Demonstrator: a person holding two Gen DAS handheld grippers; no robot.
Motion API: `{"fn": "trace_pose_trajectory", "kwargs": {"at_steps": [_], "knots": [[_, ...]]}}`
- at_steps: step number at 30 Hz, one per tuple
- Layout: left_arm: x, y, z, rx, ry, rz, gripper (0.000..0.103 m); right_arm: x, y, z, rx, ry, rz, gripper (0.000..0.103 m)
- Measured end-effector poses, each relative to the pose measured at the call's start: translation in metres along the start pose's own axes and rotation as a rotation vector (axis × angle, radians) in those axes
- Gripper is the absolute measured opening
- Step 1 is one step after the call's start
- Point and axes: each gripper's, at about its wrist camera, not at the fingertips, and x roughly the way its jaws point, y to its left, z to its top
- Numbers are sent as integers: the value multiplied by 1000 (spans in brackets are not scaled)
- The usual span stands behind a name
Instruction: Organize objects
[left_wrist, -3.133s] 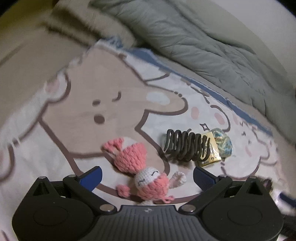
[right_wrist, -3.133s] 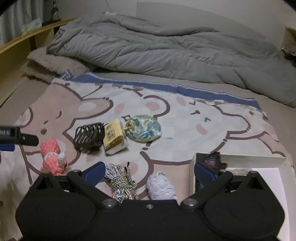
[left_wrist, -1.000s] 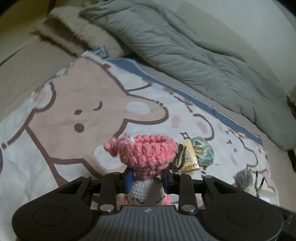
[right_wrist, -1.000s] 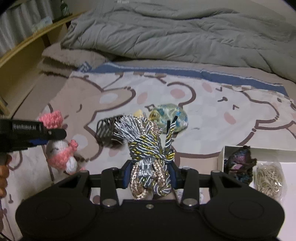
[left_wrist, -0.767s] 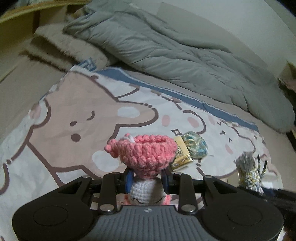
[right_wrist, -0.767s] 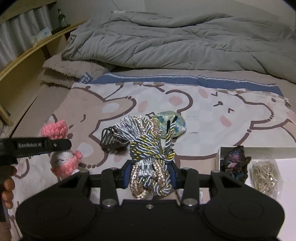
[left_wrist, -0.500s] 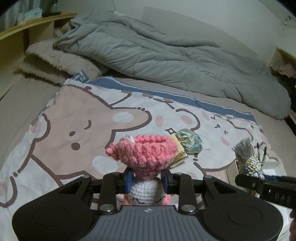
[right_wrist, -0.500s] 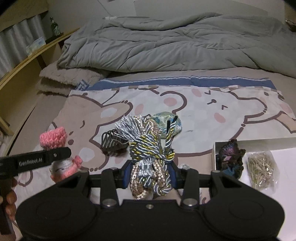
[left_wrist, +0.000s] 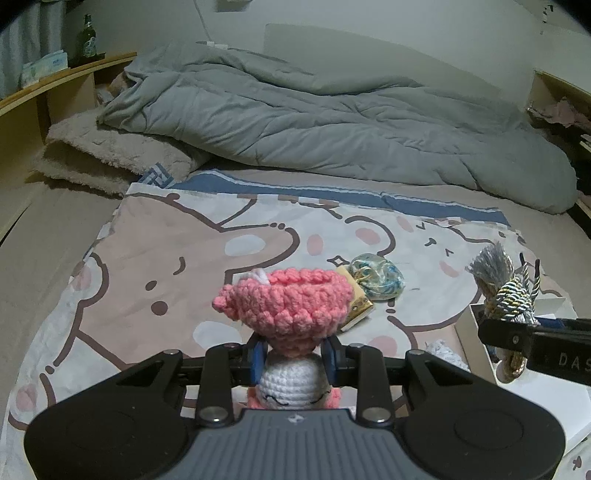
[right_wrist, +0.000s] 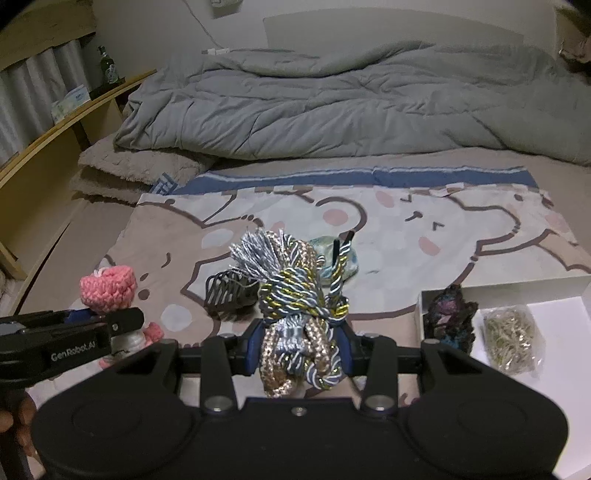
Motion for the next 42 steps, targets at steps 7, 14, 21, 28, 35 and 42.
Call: {"fn": "trace_pose_trajectory", "kwargs": {"at_steps": [7, 14, 21, 28, 35, 42], "knots": [[1, -24, 3, 19, -13, -47, 32, -12, -19, 0, 2, -38, -22, 42], [6, -55, 5, 50, -14, -100, 32, -26, -47, 0, 9, -57, -67, 42], [14, -89, 8, 73, -9, -150, 32, -34, -78, -3, 30, -59, -112, 42], [20, -124, 9, 89, 6, -215, 32, -44, -115, -7, 72, -74, -181, 42], [24, -160, 7, 119, 13, -268, 32, -56, -151, -13, 124, -90, -229, 41], [29, -198, 1, 159, 19, -326, 32, -68, -186, -21, 172, -104, -278, 42]]}}
